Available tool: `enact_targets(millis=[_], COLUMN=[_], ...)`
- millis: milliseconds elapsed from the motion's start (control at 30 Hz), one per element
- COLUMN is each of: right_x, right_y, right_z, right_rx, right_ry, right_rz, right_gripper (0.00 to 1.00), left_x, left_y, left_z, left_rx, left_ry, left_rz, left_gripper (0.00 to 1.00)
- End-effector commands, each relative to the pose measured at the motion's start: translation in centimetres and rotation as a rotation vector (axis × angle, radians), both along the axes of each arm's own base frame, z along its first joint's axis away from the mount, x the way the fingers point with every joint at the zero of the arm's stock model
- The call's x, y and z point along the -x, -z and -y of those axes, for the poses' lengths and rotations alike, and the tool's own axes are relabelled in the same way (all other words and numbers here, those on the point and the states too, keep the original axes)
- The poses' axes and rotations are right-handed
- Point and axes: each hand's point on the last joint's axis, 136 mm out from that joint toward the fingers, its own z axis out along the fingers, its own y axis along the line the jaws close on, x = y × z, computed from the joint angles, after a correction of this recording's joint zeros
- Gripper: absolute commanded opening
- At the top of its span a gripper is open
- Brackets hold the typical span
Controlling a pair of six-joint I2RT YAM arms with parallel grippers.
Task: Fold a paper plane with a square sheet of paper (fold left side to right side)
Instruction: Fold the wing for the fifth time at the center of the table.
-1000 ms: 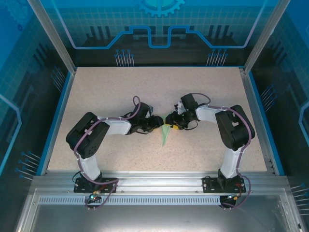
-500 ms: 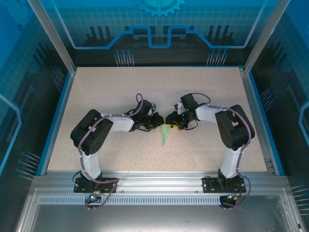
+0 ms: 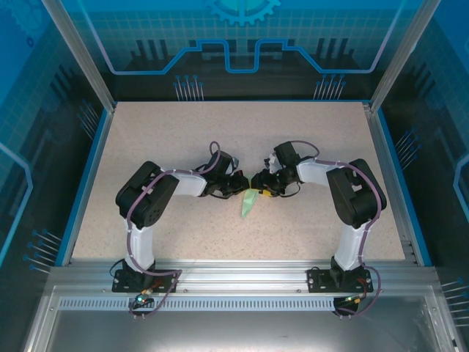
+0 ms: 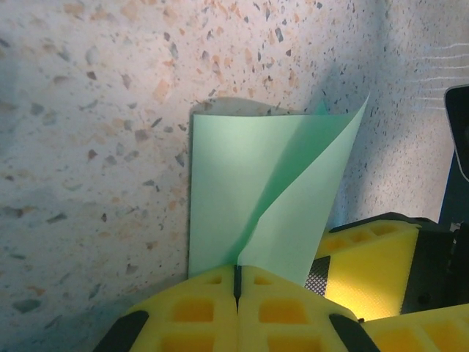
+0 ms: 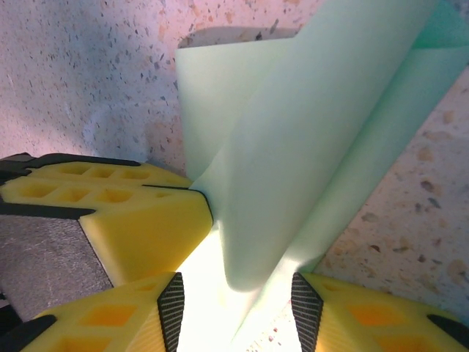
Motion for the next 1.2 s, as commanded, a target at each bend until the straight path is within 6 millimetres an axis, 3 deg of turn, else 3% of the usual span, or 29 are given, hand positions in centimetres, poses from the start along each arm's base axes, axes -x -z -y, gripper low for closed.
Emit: enact_targets(millis=[0, 300, 700, 867, 1033, 1167], right_x=[2.8, 2.7, 2.8, 2.8, 2.7, 2.9], right_y=[3.7, 3.8, 4.1, 4.0, 4.1, 4.1], right_z=[1.5, 1.4, 1.5, 1.5, 1.5, 1.5], right_rx=[0.128, 0.116, 0.113, 0.115, 0.111, 0.111], right_ry=[-0.014, -0.014, -0.011, -0.009, -0.01, -0.011], right_rz=[-0.106, -0.103, -0.111, -0.111, -0.111, -0.114], right_gripper=[0.48, 0.48, 0.43, 0.43, 0.43, 0.43], left_x=[-0.1, 0.7, 2.0, 3.8, 6.8, 7.6], left_y=[-1.1, -3.9, -7.2, -8.9, -7.9, -5.8], left_z=[1.1, 1.2, 0.3, -0.8, -0.8, -0.7], left_rx=[0.053, 0.101, 0.114, 0.101, 0.059, 0.018], left_ry=[0.053, 0.07, 0.07, 0.07, 0.088, 0.092], left_rz=[0.035, 0.072, 0.13, 0.163, 0.14, 0.103], left_gripper=[0.05, 0.07, 0.49, 0.56, 0.58, 0.58])
